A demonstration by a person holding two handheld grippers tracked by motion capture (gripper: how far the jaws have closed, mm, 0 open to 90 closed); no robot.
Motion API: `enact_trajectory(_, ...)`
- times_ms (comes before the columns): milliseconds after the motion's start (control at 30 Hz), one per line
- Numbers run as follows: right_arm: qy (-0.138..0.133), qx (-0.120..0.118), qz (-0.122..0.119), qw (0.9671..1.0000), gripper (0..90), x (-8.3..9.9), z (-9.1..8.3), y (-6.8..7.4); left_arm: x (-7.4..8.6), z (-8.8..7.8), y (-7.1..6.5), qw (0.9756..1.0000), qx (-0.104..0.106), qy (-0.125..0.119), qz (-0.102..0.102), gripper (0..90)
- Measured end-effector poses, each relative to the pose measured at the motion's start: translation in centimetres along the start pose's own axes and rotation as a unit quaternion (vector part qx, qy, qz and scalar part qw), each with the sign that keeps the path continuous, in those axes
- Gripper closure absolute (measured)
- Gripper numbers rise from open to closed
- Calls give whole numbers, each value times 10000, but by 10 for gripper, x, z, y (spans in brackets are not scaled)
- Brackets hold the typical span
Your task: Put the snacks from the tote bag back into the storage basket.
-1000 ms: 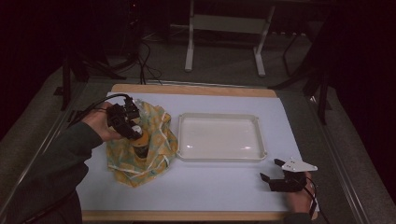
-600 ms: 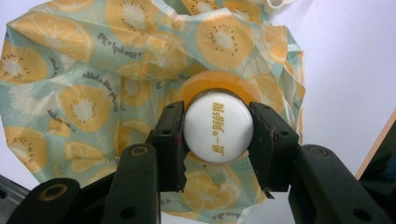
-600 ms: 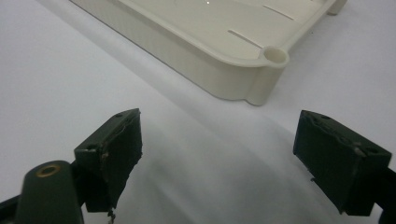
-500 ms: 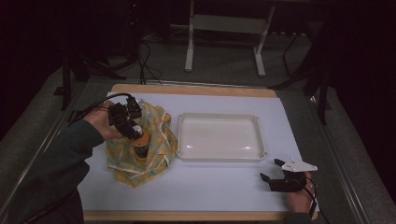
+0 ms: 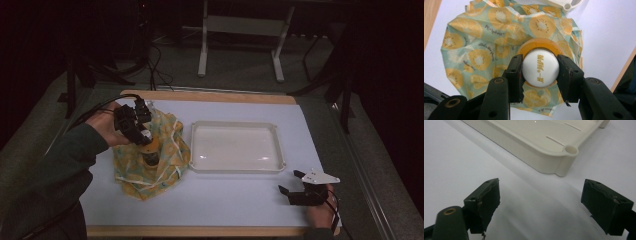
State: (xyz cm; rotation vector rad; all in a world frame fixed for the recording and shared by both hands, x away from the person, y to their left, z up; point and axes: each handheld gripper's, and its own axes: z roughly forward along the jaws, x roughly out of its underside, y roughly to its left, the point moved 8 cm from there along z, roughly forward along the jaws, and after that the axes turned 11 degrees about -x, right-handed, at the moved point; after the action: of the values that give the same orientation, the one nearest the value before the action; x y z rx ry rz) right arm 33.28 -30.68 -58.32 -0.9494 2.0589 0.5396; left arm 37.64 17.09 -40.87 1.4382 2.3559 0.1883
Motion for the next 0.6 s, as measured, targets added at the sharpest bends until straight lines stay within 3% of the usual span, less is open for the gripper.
enact_trajectory(600, 14, 5, 4, 10000, 152, 0, 0, 0, 7, -25, -3, 9997, -123, 99, 175, 591)
